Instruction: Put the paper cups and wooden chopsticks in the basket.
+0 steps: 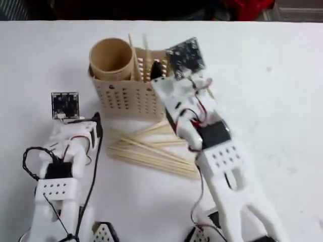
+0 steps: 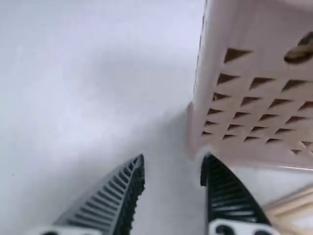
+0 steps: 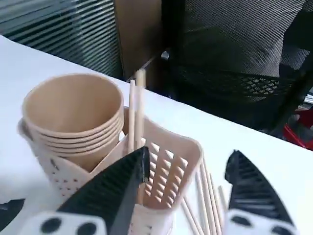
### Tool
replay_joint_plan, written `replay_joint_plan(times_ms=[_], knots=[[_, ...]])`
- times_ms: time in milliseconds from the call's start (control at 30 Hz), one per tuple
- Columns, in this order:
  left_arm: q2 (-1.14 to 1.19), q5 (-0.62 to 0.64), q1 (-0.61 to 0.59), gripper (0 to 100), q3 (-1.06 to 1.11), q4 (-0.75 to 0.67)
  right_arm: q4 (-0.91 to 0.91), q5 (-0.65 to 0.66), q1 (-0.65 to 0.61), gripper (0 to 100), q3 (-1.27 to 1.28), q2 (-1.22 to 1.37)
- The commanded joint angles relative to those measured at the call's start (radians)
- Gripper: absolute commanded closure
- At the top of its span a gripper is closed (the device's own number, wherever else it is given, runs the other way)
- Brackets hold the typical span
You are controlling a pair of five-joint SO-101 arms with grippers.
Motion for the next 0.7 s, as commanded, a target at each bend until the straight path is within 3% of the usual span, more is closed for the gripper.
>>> replay_joint_plan(times_ms=[0,67,167,300,500,667], knots=[[-0.019,-0.011,0.010,80,-0.006,-0.031,0.117,0.015,-0.005,76.8,-0.003,-0.150],[-0.019,-0.011,0.010,80,-0.006,-0.031,0.251,0.020,-0.002,82.2,-0.006,-0.232],[-0.019,-0.011,0.010,80,-0.005,-0.031,0.426,0.146,0.048,88.5,-0.008,-0.337],[-0.019,-0.011,0.010,80,-0.005,-0.031,0.535,0.213,0.191,88.1,-0.008,-0.352],[-0.019,-0.011,0.010,80,-0.005,-0.031,0.515,0.397,0.305,82.7,-0.023,-0.056],[-0.019,-0.011,0.008,80,-0.005,-0.031,0.412,0.428,0.360,82.9,-0.172,0.271]])
